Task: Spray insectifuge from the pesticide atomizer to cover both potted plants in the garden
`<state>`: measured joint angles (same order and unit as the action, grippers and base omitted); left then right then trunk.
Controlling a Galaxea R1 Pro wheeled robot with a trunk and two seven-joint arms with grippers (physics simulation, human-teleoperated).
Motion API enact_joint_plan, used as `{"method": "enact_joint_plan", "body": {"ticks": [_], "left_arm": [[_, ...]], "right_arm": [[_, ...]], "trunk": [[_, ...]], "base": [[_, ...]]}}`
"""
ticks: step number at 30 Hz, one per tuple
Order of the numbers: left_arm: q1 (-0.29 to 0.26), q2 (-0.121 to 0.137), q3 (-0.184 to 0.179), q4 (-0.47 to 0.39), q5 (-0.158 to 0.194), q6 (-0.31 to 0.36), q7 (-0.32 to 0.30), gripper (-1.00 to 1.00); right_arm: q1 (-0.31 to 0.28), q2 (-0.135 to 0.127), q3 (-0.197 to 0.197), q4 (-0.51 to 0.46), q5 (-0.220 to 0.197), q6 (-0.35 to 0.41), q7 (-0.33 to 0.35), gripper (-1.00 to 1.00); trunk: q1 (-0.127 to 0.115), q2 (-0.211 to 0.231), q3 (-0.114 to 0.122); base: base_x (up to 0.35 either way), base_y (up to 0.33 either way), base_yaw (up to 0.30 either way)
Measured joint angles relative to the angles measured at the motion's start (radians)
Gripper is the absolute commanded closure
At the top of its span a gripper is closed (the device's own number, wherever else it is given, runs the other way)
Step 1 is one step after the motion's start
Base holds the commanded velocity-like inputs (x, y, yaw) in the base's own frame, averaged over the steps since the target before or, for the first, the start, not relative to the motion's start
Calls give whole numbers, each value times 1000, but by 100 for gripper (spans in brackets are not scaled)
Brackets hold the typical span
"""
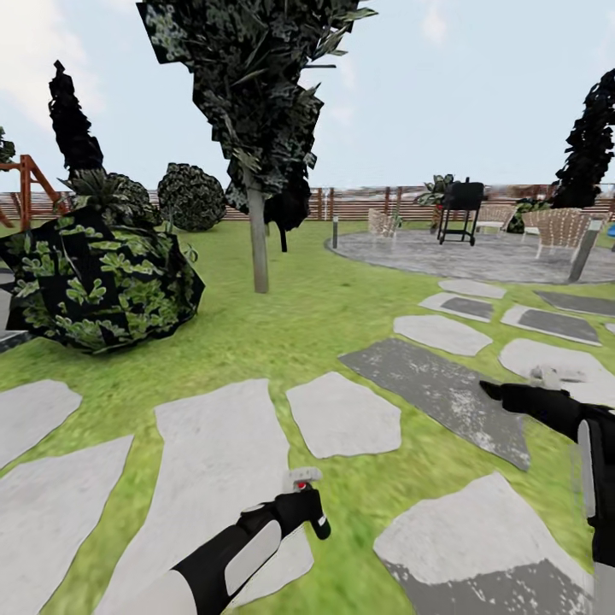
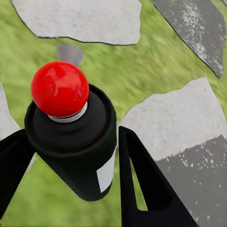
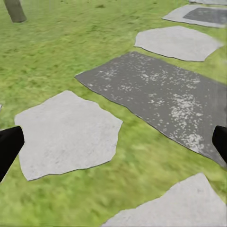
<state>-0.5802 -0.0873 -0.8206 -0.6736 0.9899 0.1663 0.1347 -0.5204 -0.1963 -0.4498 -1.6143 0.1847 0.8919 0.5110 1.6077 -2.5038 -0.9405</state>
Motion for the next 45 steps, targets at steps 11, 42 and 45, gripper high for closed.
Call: {"method": "enact_joint_plan", "body": {"ticks": [11, 42, 45], "left_arm": [[0, -2, -4, 44, -6, 1, 1, 100], [0, -3, -1, 47, -6, -3, -5, 100], [0, -4, -2, 47, -6, -3, -5, 100]], "right_arm": [[0, -86, -91, 0, -38, -24, 149, -100], [4, -80, -90, 0, -39, -28, 156, -100], [4, -80, -90, 0, -38, -28, 155, -100]], "trunk": [[0, 0, 0], [0, 0, 0], [0, 0, 0]], "base": [[338, 0, 0], [338, 0, 0], [339, 0, 0]]}}
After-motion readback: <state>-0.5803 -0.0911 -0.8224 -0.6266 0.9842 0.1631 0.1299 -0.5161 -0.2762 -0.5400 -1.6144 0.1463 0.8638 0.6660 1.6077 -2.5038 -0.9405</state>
